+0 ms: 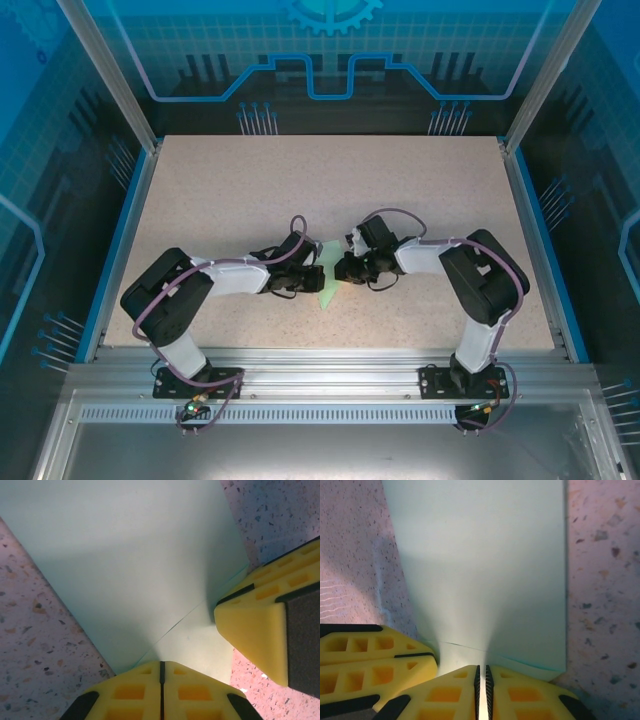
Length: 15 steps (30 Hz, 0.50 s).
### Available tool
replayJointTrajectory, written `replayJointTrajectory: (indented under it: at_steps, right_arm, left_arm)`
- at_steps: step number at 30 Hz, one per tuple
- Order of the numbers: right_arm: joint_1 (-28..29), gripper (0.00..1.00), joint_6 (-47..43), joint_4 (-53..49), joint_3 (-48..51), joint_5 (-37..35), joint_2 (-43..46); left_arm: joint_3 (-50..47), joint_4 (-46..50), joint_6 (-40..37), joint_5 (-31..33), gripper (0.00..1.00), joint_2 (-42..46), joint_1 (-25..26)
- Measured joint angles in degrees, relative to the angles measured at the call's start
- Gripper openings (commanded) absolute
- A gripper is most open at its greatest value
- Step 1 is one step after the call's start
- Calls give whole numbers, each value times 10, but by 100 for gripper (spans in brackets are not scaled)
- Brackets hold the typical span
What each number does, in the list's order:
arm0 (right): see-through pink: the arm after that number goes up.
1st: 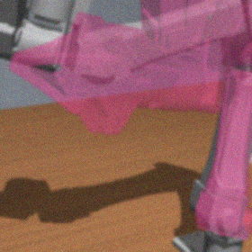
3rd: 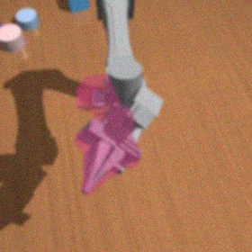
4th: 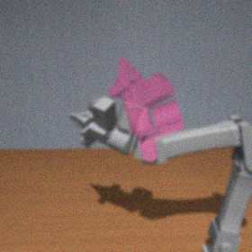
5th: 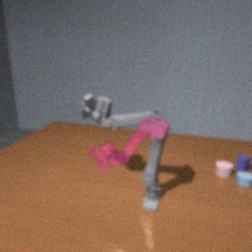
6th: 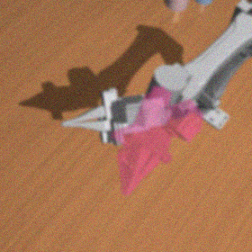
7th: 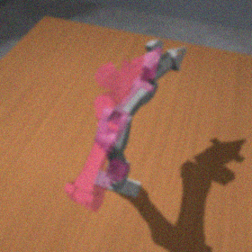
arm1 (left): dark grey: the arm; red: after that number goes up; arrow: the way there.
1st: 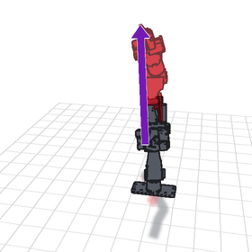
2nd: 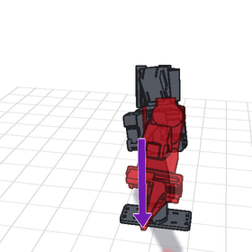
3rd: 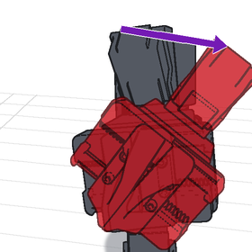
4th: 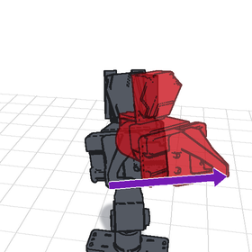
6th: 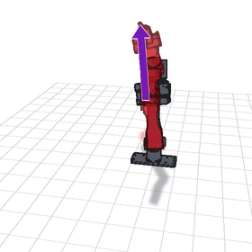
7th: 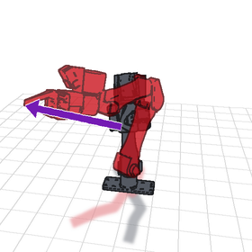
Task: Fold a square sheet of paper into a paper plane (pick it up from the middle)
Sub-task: Third fold the triangle at the center of the table.
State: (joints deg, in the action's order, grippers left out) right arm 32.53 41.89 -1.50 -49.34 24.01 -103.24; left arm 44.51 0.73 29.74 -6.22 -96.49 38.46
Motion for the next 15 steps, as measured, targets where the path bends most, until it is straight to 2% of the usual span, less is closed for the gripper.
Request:
replayJointTrajectory:
  at_steps: [7, 15]
  right_arm:
    - [34, 14, 16, 0, 30, -15, 40]
    - [38, 13, 31, 12, 37, -15, 26]
  left_arm:
    - [0, -1, 4, 0, 8, 0, 0]
    - [-1, -2, 5, 0, 8, 0, 0]
